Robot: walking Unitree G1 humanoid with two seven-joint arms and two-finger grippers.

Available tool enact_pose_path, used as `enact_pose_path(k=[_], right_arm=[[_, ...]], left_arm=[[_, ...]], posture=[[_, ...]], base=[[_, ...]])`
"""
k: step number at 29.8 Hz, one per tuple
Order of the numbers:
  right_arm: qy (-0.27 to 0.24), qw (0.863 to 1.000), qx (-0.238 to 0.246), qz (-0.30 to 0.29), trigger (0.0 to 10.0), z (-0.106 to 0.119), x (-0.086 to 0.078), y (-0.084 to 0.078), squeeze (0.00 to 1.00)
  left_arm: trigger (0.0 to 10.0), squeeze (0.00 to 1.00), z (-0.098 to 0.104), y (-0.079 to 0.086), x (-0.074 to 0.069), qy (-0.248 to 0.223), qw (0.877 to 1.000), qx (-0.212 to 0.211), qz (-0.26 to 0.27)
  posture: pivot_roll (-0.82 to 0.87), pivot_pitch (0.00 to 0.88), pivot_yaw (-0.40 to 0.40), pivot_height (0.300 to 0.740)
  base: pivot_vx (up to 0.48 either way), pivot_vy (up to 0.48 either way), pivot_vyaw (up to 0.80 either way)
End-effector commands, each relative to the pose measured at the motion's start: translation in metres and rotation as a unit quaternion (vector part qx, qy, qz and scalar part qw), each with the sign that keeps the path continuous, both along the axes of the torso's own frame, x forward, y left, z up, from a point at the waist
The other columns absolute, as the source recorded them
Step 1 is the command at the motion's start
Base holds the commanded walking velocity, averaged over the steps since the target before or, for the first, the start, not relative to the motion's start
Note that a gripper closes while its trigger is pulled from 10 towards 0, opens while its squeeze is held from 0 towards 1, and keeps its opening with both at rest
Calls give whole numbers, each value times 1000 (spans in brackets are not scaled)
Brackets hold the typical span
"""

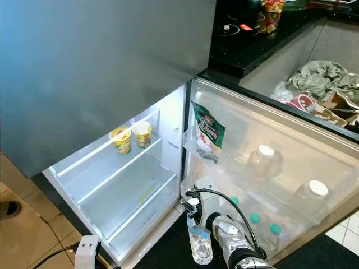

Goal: Restocking fridge

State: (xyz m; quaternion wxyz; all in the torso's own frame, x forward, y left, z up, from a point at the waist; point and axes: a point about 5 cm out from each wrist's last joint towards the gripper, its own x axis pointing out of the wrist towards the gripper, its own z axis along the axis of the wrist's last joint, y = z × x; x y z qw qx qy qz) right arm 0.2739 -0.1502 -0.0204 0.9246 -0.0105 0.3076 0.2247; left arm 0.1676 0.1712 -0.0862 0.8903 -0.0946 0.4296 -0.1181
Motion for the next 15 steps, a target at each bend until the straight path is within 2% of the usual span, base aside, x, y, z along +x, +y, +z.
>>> enact_pose_path(k=[1, 4, 6, 7, 9, 15], right_arm=[[-28, 1000, -8, 0, 10000, 10, 11, 3, 0], [-32, 999, -11, 1, 10000, 13, 15, 4, 0], [-34, 999, -9, 2, 10000, 14, 16, 4, 0], [-42, 999, -9, -1, 10000, 16, 17, 3, 0], [-45, 999, -6, -6, 10000, 17, 18, 2, 0], [-71, 997, -6, -12, 10000, 25, 26, 5, 0]], left_arm=[[10000, 0, 8, -4, 15, -32, 999, -15, -17], [10000, 0, 15, -11, 26, -53, 997, -43, -31], [10000, 0, 16, -15, 29, -59, 996, -40, -47], [10000, 0, 19, -20, 34, -70, 994, -31, -79], [10000, 0, 21, -22, 36, -75, 993, -26, -92], [10000, 0, 25, -27, 42, -93, 988, -11, -127]], posture=[[-34, 0, 15, 740], [-34, 0, 15, 740], [-34, 0, 15, 740], [-37, 0, 17, 740], [-37, 0, 17, 740], [-38, 0, 23, 740]], base=[[0, 0, 0], [0, 0, -383], [0, 0, -581], [0, 0, -587], [0, 0, -581], [0, 0, 0]])
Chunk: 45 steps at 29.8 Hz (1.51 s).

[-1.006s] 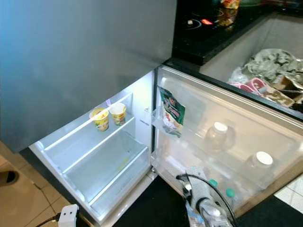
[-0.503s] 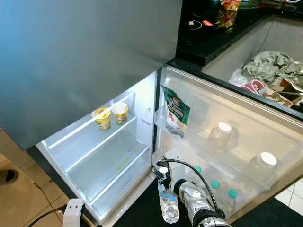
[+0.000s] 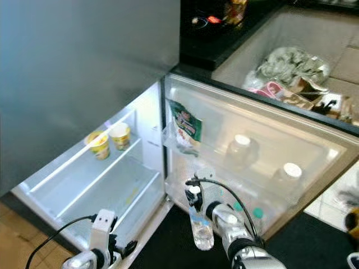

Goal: Restocking fridge

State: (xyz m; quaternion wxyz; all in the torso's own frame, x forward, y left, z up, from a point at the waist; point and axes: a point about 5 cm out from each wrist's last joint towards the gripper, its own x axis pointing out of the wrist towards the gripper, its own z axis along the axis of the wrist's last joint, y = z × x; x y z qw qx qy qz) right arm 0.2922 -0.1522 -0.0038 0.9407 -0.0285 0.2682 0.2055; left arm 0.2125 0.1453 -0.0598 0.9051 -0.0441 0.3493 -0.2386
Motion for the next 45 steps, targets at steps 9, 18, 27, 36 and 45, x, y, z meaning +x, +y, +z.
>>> enact_pose_path(k=[9, 18, 27, 36, 45], right_arm=[[-59, 998, -9, -1, 10000, 27, 26, 18, 0], [-93, 996, -16, 4, 10000, 42, 39, 24, 0], [-111, 994, -15, 3, 10000, 51, 45, 25, 0], [-142, 990, 19, 6, 10000, 65, 52, 29, 0], [-152, 988, 26, 1, 10000, 76, 60, 28, 0]], left_arm=[[10000, 0, 7, 4, 10, -32, 999, 8, -6], [10000, 0, 17, 1, 22, -62, 998, -3, -7], [10000, 0, 21, -1, 27, -73, 997, -5, -13], [10000, 0, 32, -4, 40, -105, 994, -14, -12], [10000, 0, 47, -7, 55, -144, 989, -23, -23]], posture=[[-30, 0, 31, 735], [-27, 0, 33, 695], [-26, 0, 27, 660], [-19, 0, 28, 650], [-17, 0, 26, 620]], base=[[0, 0, 0], [0, 0, 0], [0, 0, 0], [0, 0, 0], [0, 0, 0]])
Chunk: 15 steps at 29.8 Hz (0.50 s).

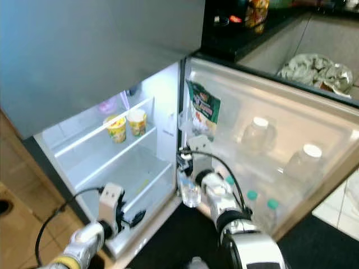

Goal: Restocking fridge

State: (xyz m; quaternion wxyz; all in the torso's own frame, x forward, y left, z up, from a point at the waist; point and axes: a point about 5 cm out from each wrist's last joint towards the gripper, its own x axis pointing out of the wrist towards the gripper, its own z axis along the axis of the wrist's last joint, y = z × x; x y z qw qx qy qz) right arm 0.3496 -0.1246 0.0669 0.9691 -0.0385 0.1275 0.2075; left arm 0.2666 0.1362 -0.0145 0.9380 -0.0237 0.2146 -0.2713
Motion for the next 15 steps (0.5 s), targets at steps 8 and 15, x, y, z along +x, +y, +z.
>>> enact_pose_path(k=[8, 15], right_arm=[[-56, 993, 78, 69, 10000, 29, 9, 13, 0], [-116, 976, 146, 112, 10000, 67, 21, 16, 0]], left_arm=[[10000, 0, 15, -4, 13, -44, 999, -17, -8], [10000, 0, 30, -6, 24, -82, 996, -30, -20]], posture=[[-29, 0, 17, 600], [-35, 15, 18, 600]], base=[[0, 0, 0], [0, 0, 0]])
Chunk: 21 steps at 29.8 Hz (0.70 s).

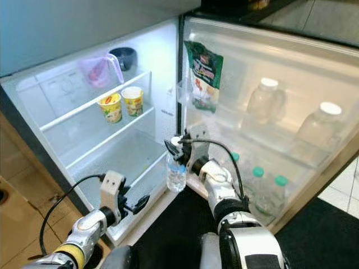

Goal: Restocking fridge

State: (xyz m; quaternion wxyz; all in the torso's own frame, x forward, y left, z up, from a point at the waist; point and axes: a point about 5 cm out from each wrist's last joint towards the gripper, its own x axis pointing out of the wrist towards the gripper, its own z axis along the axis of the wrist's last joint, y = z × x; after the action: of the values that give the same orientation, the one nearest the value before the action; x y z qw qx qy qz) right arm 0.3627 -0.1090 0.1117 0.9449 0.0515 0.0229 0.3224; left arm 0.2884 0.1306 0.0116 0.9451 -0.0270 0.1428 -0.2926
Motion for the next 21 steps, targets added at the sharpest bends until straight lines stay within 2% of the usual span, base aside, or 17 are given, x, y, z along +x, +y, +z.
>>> enact_pose_path(k=[1, 5, 6, 8, 11, 15, 21], right_arm=[[-38, 999, 28, 1, 10000, 22, 8, 1, 0], [-55, 998, 34, 4, 10000, 33, 12, 1, 0], [-55, 998, -9, -19, 10000, 35, 16, 3, 0], [-56, 998, -37, -22, 10000, 34, 17, 6, 0], [-50, 997, -46, -33, 10000, 36, 20, 8, 0], [-44, 996, -58, -53, 10000, 37, 23, 7, 0], [-27, 990, -86, -111, 10000, 34, 28, -8, 0]], left_arm=[[10000, 0, 4, -1, 3, -13, 1000, -3, -5], [10000, 0, 10, 0, 7, -26, 1000, -10, -4], [10000, 0, 14, 0, 10, -36, 999, -12, -10], [10000, 0, 17, -1, 11, -44, 999, -12, -17], [10000, 0, 24, -2, 16, -57, 998, -24, -16], [10000, 0, 31, -5, 19, -77, 996, -34, -26], [10000, 0, 38, -9, 19, -101, 993, -44, -46]], posture=[[-35, 15, 18, 600], [-37, 8, 19, 600], [-36, 35, 23, 600], [-37, 31, 22, 600], [-26, 90, 16, 600], [-21, 98, 27, 600], [5, 147, 40, 600]], base=[[0, 0, 0], [0, 0, 0], [0, 0, 0], [0, 0, 0], [0, 0, 0], [0, 0, 0], [0, 0, 0]])
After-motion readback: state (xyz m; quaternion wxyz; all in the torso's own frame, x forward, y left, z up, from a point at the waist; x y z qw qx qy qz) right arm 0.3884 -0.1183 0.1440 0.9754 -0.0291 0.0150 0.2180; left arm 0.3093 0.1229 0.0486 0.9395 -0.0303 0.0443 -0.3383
